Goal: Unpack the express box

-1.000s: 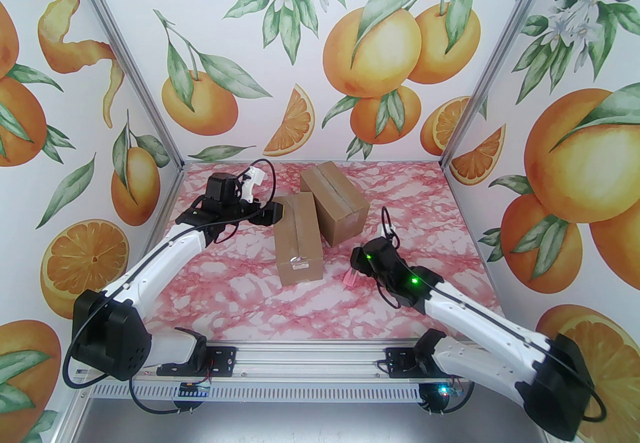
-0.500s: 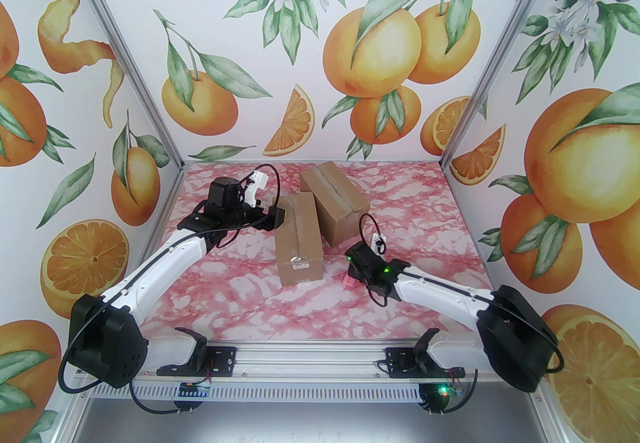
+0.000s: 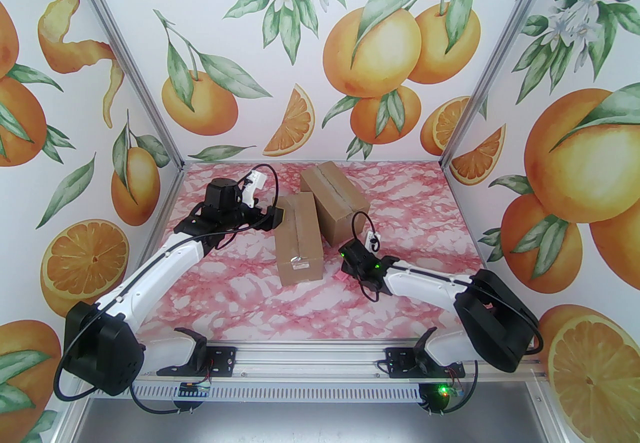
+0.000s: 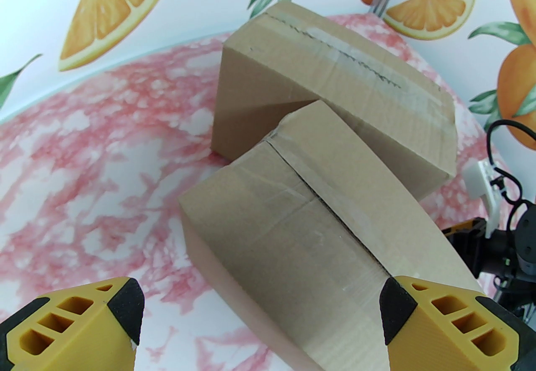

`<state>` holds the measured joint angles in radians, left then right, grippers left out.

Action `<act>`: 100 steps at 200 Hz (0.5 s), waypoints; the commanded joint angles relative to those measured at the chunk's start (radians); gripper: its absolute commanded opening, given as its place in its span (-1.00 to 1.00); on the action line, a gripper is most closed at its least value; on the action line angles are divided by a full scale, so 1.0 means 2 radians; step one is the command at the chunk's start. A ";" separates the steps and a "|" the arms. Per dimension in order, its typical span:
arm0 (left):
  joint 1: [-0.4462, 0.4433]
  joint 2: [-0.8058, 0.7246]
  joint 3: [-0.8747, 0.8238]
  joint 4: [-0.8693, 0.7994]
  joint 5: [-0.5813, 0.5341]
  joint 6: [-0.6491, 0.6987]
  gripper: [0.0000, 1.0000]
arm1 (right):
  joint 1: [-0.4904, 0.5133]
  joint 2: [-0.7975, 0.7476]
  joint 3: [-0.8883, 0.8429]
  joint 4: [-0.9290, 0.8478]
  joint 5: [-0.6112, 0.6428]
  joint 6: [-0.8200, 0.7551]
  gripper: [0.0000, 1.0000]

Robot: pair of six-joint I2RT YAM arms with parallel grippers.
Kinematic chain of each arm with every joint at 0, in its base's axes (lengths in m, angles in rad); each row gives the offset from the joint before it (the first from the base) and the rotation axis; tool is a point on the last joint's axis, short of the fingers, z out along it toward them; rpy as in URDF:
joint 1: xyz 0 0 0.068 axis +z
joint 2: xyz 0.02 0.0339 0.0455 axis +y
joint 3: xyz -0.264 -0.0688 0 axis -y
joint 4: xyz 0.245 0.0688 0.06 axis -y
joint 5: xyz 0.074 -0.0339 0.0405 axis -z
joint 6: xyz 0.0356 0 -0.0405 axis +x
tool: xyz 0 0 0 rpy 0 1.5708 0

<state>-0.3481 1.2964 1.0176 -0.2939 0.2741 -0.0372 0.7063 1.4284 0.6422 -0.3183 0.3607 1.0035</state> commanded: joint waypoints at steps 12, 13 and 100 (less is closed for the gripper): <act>-0.002 -0.007 -0.004 0.019 -0.008 0.013 0.95 | 0.003 -0.016 0.034 -0.020 0.027 0.025 0.38; -0.002 -0.007 -0.003 0.019 -0.008 0.013 0.95 | 0.003 -0.015 0.036 -0.021 0.026 0.026 0.38; -0.002 0.012 0.012 0.004 -0.010 0.024 0.95 | 0.003 0.078 0.103 -0.109 0.008 0.083 0.51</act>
<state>-0.3481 1.3178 1.0172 -0.2886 0.2607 -0.0162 0.7063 1.5604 0.8238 -0.4629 0.3748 1.1206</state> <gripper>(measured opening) 0.974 0.751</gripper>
